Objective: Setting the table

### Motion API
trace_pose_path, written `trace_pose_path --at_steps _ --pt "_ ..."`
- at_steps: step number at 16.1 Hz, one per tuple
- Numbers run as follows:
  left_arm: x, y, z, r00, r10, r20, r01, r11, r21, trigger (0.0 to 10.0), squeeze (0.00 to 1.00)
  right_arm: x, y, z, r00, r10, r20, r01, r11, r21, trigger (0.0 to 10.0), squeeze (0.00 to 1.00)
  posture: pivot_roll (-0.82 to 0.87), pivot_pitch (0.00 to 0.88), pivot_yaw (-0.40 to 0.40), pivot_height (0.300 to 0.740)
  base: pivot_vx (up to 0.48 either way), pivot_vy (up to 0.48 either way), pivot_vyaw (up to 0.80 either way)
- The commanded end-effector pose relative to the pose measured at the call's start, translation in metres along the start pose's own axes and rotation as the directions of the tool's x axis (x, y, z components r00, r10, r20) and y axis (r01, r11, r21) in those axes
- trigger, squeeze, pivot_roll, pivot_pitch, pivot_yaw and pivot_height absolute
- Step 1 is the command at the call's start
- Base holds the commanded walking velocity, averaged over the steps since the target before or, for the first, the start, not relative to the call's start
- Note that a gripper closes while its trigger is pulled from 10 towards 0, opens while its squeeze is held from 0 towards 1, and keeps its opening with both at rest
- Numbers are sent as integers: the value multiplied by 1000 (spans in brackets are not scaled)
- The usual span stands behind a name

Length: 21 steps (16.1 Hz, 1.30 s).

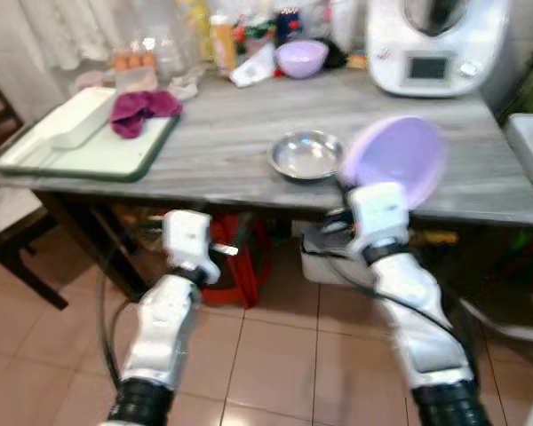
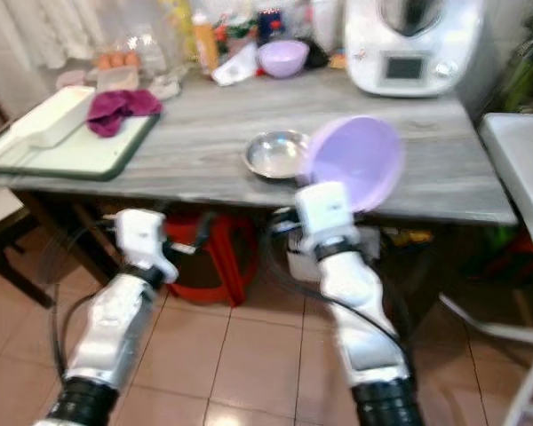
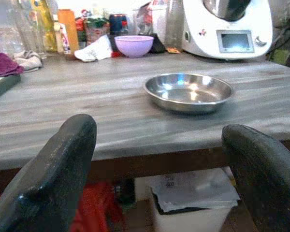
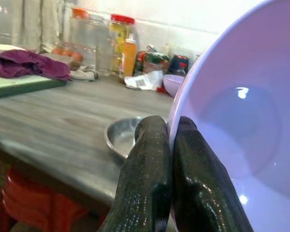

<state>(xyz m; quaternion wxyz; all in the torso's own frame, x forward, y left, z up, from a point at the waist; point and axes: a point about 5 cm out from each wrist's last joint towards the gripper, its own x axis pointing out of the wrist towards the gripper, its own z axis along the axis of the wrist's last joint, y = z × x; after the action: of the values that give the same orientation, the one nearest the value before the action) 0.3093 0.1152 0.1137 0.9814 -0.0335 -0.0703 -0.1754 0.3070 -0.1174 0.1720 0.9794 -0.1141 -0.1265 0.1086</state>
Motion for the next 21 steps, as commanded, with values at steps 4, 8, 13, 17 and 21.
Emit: trace_pose_path --at_steps 4,8,13,17,21 --pt "-5 15 2 999 35 -6 -34 999 25 10000 0 3 14 7 999 40 29 -41 999 18 10000 0 -144 69 87 740 321 0 0" --pt "-6 15 2 999 31 -7 -31 999 26 10000 0 2 15 7 999 44 28 -44 999 18 10000 0 -144 71 88 740 320 0 0" --pt "-6 15 1 999 31 -8 -31 999 27 10000 0 2 16 6 998 51 25 -51 999 13 10000 0 -140 70 85 740 323 0 0" --pt "-7 15 1 999 31 -10 -31 999 28 10000 0 2 17 5 998 58 25 -58 998 13 10000 0 -140 71 85 740 323 0 0" --pt "-9 17 0 999 38 -14 -37 999 32 10000 0 1 17 5 998 58 22 -58 998 13 10000 0 -140 76 88 740 320 0 0"
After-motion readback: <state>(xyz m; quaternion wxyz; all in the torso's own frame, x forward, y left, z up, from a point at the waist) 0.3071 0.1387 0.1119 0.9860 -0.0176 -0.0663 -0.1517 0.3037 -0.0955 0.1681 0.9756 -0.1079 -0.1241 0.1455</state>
